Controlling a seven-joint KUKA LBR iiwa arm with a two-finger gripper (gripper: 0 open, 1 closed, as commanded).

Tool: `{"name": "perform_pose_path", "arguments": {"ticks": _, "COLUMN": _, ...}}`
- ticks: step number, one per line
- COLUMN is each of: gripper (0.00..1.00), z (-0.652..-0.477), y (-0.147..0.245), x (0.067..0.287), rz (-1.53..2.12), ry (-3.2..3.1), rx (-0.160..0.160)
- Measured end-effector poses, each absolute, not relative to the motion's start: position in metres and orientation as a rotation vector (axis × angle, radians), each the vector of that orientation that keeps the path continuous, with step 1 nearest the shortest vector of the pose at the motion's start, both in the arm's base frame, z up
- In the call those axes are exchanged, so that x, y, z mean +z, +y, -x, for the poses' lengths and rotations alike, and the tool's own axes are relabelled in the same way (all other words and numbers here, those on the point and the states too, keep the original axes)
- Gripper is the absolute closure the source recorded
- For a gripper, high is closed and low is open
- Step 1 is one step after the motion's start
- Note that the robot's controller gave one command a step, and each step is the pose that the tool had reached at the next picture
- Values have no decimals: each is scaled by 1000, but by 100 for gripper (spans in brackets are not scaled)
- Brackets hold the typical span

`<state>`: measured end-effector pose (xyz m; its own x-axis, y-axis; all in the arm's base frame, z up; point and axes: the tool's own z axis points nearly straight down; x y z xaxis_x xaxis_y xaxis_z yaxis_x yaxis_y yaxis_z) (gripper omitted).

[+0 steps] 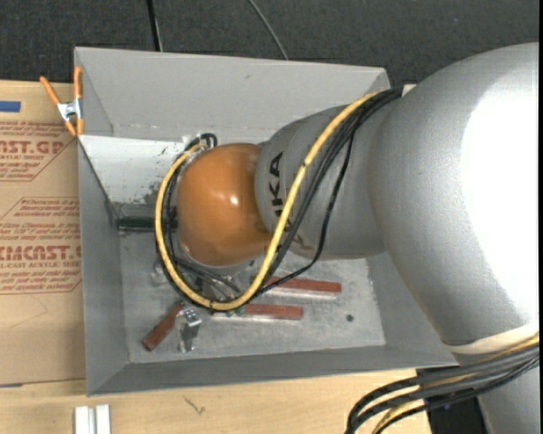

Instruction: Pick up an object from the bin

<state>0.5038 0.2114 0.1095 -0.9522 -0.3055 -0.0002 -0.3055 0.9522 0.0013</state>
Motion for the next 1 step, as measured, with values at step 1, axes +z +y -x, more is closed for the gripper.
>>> {"name": "perform_pose_path", "arguments": {"ticks": 1, "gripper": 0, "z": -508, "y": 214, "x": 120, "rz": -758, "ry": -3049, "rx": -1}}
